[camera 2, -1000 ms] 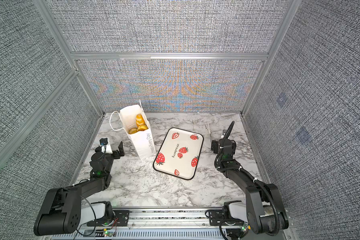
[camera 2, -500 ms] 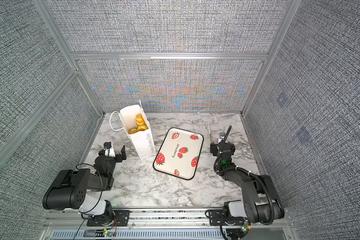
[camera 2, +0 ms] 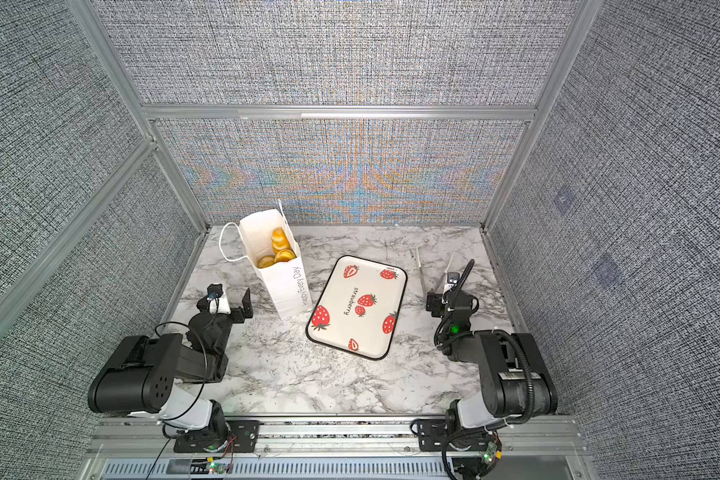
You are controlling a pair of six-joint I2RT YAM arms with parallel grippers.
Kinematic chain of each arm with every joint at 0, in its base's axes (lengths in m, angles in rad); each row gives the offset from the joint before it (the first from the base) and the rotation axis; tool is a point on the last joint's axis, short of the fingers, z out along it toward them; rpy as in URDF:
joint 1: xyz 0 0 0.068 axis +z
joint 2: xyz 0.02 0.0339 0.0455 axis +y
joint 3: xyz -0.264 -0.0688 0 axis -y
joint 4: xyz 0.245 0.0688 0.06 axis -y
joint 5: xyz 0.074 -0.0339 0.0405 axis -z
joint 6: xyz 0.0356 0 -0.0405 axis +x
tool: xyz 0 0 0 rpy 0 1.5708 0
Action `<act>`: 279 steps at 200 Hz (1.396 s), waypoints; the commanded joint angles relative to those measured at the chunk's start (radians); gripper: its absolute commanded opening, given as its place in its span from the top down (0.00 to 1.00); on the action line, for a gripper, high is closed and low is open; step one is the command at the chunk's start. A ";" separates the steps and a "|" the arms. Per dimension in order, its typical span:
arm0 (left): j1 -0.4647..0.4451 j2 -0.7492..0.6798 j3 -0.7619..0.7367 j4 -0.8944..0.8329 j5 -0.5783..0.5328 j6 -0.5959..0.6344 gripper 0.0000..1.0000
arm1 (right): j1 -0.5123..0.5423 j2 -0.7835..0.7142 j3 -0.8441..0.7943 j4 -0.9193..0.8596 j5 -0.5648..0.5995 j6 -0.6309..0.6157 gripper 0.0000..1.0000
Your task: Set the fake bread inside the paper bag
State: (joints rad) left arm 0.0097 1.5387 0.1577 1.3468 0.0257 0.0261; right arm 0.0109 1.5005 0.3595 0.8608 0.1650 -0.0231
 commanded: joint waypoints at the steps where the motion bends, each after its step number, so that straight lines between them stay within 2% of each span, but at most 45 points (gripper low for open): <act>1: 0.002 0.000 0.002 0.032 0.006 0.005 0.01 | -0.006 0.006 -0.014 0.094 -0.064 0.008 0.10; 20: 0.002 0.001 0.002 0.033 0.006 0.005 0.01 | -0.020 0.024 -0.020 0.117 -0.118 0.009 0.10; 65: 0.002 0.001 0.002 0.033 0.006 0.005 0.01 | -0.034 0.038 -0.034 0.152 -0.115 0.025 0.10; 75: 0.002 0.001 0.001 0.032 0.006 0.005 0.01 | -0.034 0.041 -0.037 0.161 -0.097 0.032 0.01; 279: 0.002 0.005 0.013 0.014 0.042 0.014 0.01 | -0.030 0.045 -0.042 0.174 -0.088 0.029 0.01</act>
State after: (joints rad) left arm 0.0097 1.5425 0.1677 1.3514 0.0528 0.0299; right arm -0.0204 1.5463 0.3176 1.0027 0.0715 0.0059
